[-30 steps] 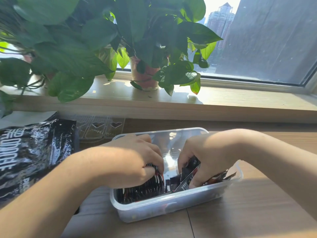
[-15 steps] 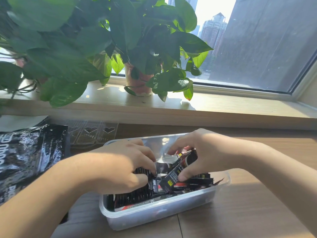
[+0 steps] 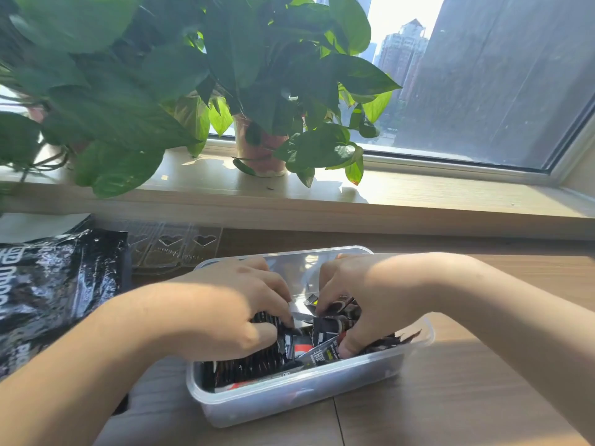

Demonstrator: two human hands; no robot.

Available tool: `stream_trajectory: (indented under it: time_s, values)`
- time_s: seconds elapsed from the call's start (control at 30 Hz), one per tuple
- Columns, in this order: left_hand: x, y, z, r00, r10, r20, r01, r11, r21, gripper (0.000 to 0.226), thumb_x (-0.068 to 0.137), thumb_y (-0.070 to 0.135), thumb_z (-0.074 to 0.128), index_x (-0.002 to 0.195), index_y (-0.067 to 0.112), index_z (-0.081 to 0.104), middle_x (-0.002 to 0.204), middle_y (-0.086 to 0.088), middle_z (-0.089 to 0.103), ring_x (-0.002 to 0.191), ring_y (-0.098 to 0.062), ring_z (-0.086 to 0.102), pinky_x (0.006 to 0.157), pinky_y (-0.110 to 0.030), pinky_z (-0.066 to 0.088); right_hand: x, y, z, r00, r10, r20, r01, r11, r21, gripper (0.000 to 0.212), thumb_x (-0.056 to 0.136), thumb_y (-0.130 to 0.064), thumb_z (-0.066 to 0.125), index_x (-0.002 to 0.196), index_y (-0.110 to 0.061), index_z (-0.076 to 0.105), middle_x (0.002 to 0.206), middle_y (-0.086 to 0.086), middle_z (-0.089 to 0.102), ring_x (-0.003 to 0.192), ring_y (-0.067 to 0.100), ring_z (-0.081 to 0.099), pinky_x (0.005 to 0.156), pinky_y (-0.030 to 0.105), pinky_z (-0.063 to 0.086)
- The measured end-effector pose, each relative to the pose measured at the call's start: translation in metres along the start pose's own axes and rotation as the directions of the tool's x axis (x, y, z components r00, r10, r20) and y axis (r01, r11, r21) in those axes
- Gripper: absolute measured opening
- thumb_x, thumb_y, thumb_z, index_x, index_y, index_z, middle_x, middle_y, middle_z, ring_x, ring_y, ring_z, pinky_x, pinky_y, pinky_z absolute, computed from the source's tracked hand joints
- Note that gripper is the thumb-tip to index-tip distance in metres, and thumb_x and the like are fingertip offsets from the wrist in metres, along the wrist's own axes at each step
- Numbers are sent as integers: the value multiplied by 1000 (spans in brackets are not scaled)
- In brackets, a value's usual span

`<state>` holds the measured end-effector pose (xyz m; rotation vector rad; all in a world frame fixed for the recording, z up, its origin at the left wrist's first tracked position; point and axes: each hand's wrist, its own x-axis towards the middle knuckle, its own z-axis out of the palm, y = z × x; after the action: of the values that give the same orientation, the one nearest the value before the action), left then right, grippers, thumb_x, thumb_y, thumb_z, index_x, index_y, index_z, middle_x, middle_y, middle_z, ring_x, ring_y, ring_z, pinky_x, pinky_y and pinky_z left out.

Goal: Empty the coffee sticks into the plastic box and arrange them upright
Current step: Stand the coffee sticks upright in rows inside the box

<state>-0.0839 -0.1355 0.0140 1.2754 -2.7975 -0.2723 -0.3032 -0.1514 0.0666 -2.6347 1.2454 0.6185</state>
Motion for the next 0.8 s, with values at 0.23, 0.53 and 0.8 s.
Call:
stream_trajectory:
  time_s: [0.23, 0.53, 0.8]
  values:
    - [-1, 1, -1, 1000, 2, -8, -2, 1000, -15, 49, 76, 45, 38, 119, 52, 59, 119, 41, 46, 106, 18, 26, 84, -4, 22, 0, 1, 2, 999, -31, -29, 33, 997, 74, 30, 76, -50, 81, 91, -26, 71, 102, -11, 61, 84, 14, 59, 69, 32, 49]
    - [-2, 3, -3, 1000, 5, 26, -5, 1000, 12, 50, 80, 43, 36, 124, 40, 60, 130, 32, 48, 114, 3, 33, 106, -25, 34, -23, 11, -14, 963, 29, -266, 60, 945, 321, 28, 81, -40, 80, 59, -42, 62, 71, -8, 67, 59, 6, 55, 57, 19, 45]
    - [-3, 4, -3, 1000, -1, 9, 1, 1000, -21, 42, 82, 49, 45, 121, 50, 60, 129, 34, 49, 116, 6, 34, 103, -24, 35, -16, 12, -21, 888, 252, -385, 84, 734, 674, 17, 77, -46, 79, 88, -32, 80, 72, 20, 67, 58, 17, 52, 57, 40, 55]
